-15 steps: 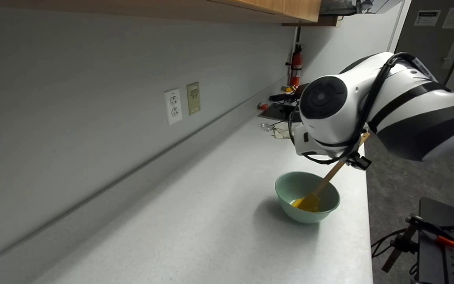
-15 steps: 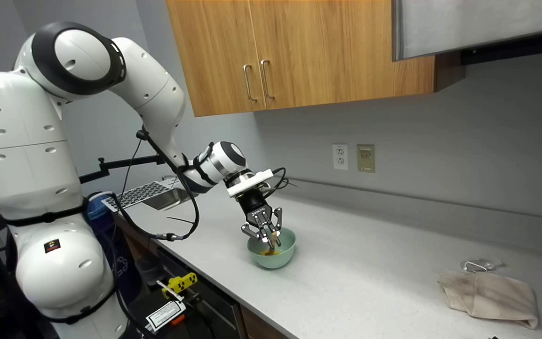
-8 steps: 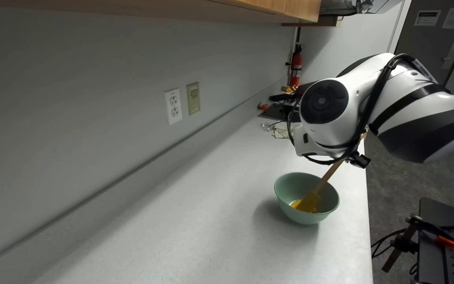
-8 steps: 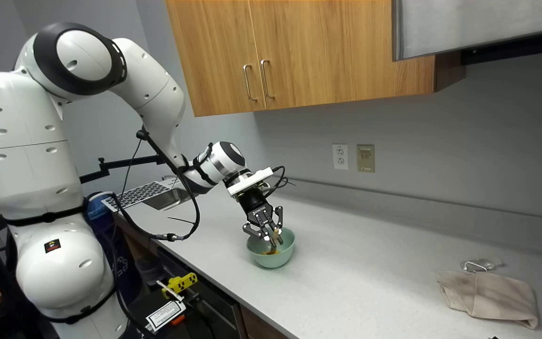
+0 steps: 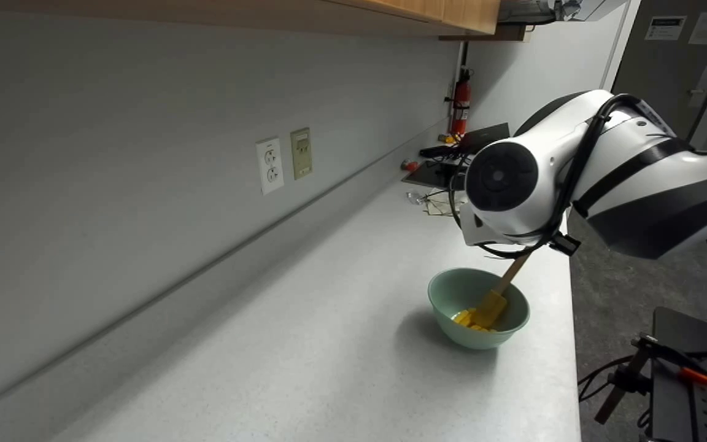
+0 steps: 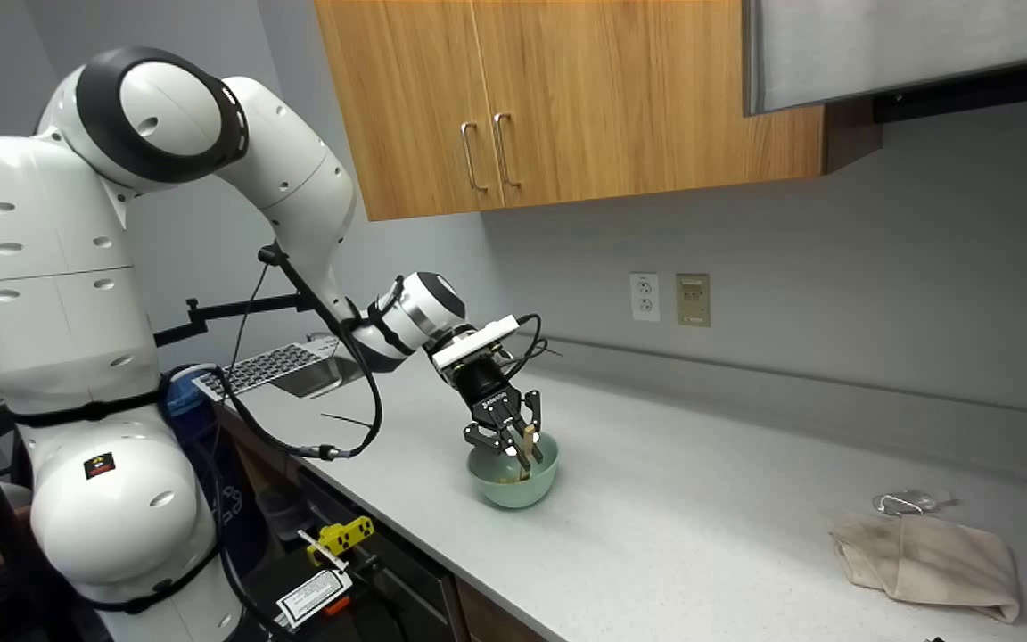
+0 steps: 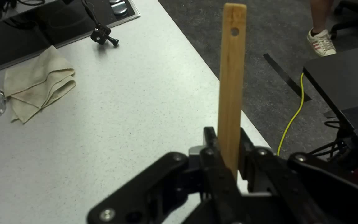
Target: Use the spatula to stir the contents in the bowl
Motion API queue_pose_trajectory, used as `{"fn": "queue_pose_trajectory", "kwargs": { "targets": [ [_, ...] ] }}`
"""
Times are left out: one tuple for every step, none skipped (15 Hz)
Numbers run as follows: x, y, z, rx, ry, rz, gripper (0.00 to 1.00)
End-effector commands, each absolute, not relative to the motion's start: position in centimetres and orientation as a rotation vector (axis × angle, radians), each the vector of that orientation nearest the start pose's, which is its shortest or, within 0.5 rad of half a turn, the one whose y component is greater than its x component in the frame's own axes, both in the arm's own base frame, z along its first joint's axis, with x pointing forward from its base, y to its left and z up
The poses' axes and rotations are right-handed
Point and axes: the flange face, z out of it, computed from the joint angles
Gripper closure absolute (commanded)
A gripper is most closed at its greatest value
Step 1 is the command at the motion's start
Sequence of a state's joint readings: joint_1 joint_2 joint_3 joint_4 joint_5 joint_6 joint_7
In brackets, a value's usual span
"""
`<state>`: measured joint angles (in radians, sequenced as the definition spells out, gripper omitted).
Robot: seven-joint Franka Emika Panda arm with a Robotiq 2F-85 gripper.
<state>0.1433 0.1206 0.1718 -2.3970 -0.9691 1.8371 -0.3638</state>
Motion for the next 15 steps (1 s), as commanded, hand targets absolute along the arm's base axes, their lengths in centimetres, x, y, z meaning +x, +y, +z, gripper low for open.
{"fn": "queue_pose_trajectory", "kwargs": {
  "targets": [
    [45.4,8.5,26.8,1.877,1.355,-0.725,0.96],
    [45.8,8.7,27.2,1.913,1.351,-0.704,0.96],
    [46.2,8.9,27.5,1.938,1.345,-0.686,0.96],
    [46.5,9.2,27.8,1.956,1.338,-0.672,0.96],
    [46.7,9.4,27.8,1.965,1.334,-0.662,0.96],
    [46.7,9.5,27.7,1.961,1.330,-0.663,0.96],
    [46.7,9.6,27.4,1.955,1.327,-0.674,0.96],
    [46.3,9.5,26.9,1.942,1.329,-0.696,0.96],
    [46.0,9.3,26.4,1.923,1.332,-0.717,0.96],
    [45.4,9.1,25.7,1.911,1.335,-0.753,0.96],
    [44.8,9.0,25.0,1.898,1.340,-0.782,0.96],
    [44.2,8.8,24.2,1.879,1.349,-0.816,0.96],
    [43.7,8.8,23.6,1.864,1.358,-0.841,0.96],
    [43.5,8.6,23.2,1.846,1.364,-0.854,0.96],
    [43.5,8.5,23.1,1.832,1.362,-0.861,0.96]
  ]
}}
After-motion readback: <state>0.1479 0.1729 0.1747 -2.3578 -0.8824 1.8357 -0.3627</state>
